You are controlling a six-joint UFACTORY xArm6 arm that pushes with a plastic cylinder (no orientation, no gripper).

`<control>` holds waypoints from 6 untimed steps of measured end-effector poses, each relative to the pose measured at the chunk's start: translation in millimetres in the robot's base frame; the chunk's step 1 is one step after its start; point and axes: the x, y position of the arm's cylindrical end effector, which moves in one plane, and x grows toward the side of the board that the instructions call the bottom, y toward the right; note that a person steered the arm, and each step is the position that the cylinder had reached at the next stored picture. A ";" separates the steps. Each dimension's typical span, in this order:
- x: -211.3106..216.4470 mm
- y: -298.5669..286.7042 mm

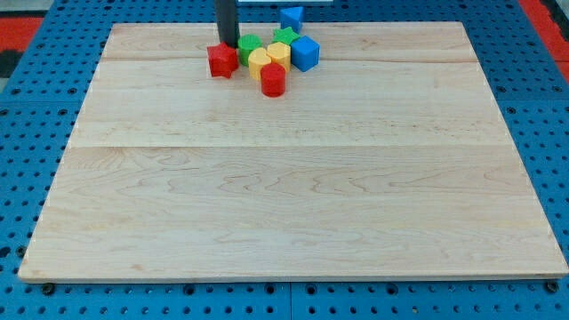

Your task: Move the red star to the top left corner of the board

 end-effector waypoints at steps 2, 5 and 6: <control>24.1 44.7; 97.2 -19.4; 74.0 -91.8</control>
